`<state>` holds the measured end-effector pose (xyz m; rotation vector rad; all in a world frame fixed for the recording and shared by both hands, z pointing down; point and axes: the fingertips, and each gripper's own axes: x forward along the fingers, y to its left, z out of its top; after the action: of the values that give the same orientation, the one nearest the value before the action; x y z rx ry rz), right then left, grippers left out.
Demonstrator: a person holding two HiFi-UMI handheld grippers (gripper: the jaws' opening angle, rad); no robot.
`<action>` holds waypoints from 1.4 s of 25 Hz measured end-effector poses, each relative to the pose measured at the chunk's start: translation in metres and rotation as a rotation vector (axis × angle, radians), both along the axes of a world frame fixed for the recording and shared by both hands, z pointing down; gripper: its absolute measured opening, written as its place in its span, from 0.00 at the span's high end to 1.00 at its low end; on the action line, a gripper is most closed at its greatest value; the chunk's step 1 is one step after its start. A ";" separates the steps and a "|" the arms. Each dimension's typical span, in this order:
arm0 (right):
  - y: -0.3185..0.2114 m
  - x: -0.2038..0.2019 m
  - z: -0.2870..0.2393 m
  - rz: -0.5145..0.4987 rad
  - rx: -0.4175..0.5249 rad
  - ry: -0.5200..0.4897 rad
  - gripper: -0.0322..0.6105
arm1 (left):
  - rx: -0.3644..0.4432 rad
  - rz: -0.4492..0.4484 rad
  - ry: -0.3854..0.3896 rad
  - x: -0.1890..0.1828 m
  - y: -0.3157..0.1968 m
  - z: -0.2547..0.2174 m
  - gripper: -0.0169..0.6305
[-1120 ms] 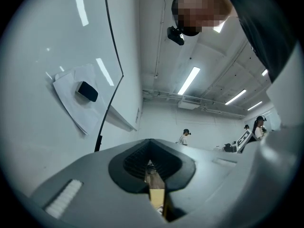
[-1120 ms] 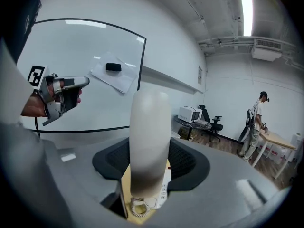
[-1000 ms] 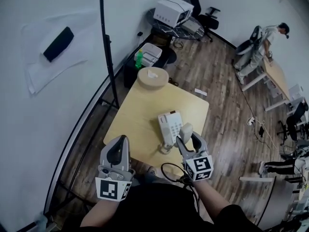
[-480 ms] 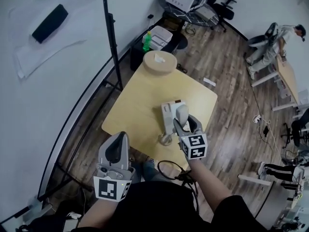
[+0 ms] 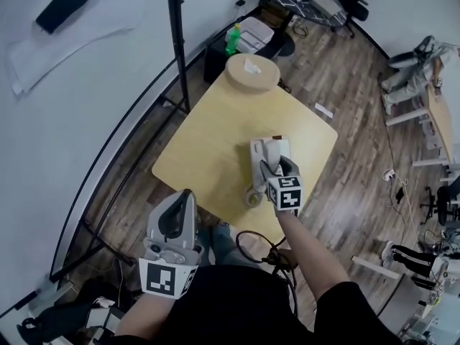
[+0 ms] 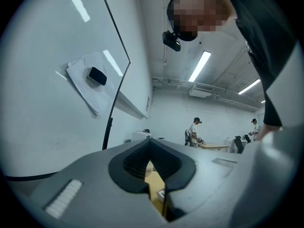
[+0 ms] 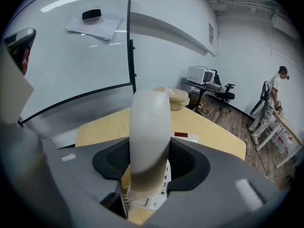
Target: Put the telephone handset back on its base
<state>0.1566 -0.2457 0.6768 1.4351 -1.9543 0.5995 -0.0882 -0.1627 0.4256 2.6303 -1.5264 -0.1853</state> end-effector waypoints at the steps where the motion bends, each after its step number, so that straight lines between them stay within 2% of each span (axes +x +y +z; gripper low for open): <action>1: -0.001 0.000 0.006 0.005 -0.014 -0.003 0.59 | -0.004 0.000 0.000 0.000 0.000 0.003 0.97; 14: -0.006 -0.003 0.055 0.074 -0.172 -0.040 0.59 | -0.034 0.002 -0.013 0.003 0.002 0.016 0.97; 22: -0.012 -0.004 0.073 0.100 -0.231 -0.013 0.59 | -0.036 -0.022 -0.005 0.000 0.002 0.018 0.97; 30: -0.015 -0.004 0.087 0.121 -0.262 0.026 0.59 | -0.082 -0.003 -0.032 0.000 0.009 0.030 0.97; 35: -0.016 -0.008 0.088 0.098 -0.260 0.059 0.58 | -0.090 -0.001 -0.026 -0.003 0.010 0.034 0.97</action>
<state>0.1489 -0.2619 0.7651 1.3731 -1.6974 0.8137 -0.0912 -0.1527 0.4596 2.5722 -1.5071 -0.0812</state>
